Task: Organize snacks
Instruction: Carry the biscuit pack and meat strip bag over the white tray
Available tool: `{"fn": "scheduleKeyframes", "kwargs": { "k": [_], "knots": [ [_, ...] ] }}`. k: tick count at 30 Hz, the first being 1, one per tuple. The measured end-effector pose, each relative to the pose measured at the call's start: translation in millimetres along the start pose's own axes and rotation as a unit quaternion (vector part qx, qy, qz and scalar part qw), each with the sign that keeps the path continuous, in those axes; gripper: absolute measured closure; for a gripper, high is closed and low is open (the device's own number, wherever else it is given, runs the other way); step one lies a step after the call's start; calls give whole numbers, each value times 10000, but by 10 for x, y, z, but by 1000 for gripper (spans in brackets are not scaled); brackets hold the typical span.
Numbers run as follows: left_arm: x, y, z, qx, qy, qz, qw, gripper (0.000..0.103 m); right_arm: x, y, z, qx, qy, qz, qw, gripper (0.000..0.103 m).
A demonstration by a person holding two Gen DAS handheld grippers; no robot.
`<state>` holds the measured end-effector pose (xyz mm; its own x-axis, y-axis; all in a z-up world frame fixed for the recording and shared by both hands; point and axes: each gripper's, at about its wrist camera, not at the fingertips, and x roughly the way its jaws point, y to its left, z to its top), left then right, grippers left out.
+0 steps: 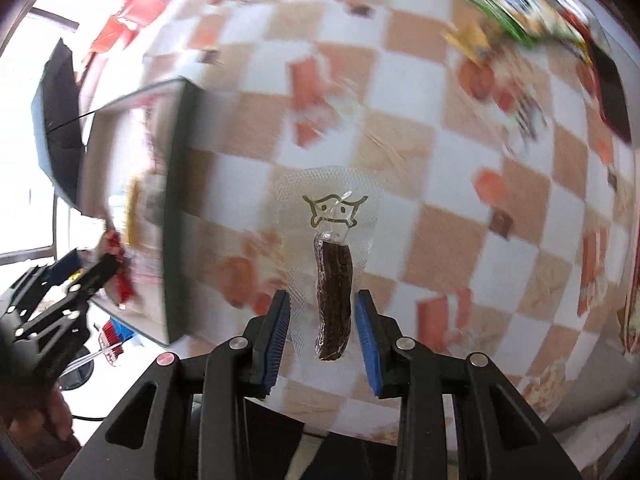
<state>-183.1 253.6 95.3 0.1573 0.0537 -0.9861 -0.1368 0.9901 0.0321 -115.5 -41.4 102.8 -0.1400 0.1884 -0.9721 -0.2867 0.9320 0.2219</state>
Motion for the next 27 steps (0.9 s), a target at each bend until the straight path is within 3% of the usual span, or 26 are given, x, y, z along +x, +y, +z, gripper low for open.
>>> {"fn": "scheduleKeyframes", "kwargs": {
  "k": [5, 9, 15, 27],
  "knots": [
    [-6, 404, 72, -462, -107, 143, 9988, 59, -68, 596, 142, -468, -113, 204, 9986, 68],
    [53, 684, 63, -757, -54, 224, 9969, 59, 198, 1244, 130, -789, -101, 316, 9963, 68],
    [175, 896, 43, -985, 56, 262, 9948, 59, 534, 1870, 259, -1214, 41, 410, 9918, 68],
    [336, 1061, 31, -1145, 171, 188, 9931, 59, 837, 2247, 447, -1326, 208, 383, 9902, 68]
  ]
}}
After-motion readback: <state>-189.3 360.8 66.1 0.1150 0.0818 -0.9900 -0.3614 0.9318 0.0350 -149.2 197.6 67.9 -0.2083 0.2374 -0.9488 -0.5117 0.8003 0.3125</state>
